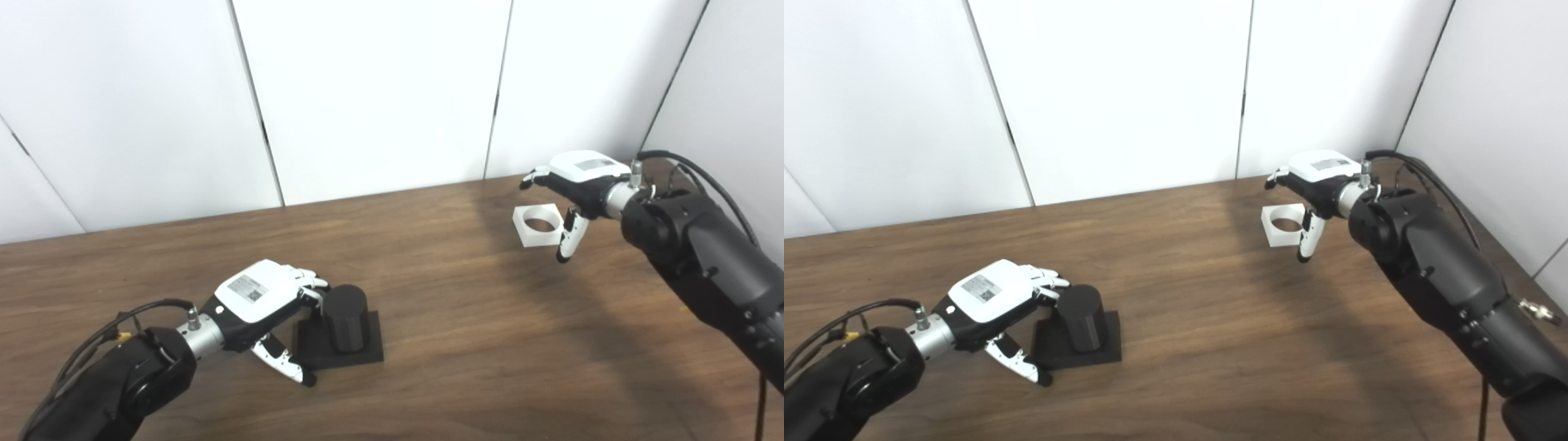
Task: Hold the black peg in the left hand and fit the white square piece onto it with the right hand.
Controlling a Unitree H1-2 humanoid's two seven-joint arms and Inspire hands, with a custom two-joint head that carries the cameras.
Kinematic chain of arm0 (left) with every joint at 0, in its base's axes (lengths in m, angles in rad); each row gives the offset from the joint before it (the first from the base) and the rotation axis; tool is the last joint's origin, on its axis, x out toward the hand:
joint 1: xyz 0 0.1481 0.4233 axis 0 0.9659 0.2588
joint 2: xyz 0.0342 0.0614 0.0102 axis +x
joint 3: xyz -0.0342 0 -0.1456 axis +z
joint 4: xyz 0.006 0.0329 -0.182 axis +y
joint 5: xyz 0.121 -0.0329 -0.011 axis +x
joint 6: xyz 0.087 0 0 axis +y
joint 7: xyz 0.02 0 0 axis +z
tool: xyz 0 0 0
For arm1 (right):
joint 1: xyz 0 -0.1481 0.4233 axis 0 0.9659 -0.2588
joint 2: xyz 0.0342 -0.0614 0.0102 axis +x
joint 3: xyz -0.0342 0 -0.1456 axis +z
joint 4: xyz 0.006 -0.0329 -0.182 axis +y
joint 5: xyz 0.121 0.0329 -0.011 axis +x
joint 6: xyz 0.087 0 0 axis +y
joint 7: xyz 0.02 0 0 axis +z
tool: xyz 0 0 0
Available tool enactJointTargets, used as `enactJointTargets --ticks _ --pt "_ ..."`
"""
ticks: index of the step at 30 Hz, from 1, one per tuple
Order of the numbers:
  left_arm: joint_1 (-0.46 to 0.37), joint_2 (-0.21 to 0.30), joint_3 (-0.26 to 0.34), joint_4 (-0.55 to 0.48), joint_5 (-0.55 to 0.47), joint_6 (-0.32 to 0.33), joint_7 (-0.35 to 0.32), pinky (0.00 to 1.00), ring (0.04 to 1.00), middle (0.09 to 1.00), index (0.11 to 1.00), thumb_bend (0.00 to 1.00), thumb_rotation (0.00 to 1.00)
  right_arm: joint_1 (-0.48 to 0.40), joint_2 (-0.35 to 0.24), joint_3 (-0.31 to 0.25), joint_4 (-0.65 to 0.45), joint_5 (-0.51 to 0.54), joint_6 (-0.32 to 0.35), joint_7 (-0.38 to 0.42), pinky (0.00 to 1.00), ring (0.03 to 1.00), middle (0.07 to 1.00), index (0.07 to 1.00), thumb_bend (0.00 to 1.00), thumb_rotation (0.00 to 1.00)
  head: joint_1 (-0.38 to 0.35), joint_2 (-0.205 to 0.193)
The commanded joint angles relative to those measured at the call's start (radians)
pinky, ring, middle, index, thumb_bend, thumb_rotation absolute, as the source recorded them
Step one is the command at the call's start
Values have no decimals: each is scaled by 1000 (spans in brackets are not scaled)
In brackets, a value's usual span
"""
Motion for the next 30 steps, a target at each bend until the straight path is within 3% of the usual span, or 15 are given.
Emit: enactJointTargets --ticks 1,16,21,30 --pt "71 35 -64 60 92 -35 -72 794 853 839 492 523 75 -56 -12 -2 14 -26 5 -9 857 935 947 872 919 112 -1 2" --pt "74 40 -64 57 82 -33 -72 796 855 832 491 523 73 -84 32 1 140 -17 -37 -103 843 917 927 874 879 112 7 6" --pt "75 39 -63 67 86 -40 -52 788 852 830 491 523 74 -100 44 15 201 -17 -58 -145 799 892 905 850 870 113 9 6" --pt "82 44 -60 44 69 -26 -82 797 860 834 491 523 73 -117 57 27 255 -11 -66 -171 752 880 893 846 850 117 15 13"
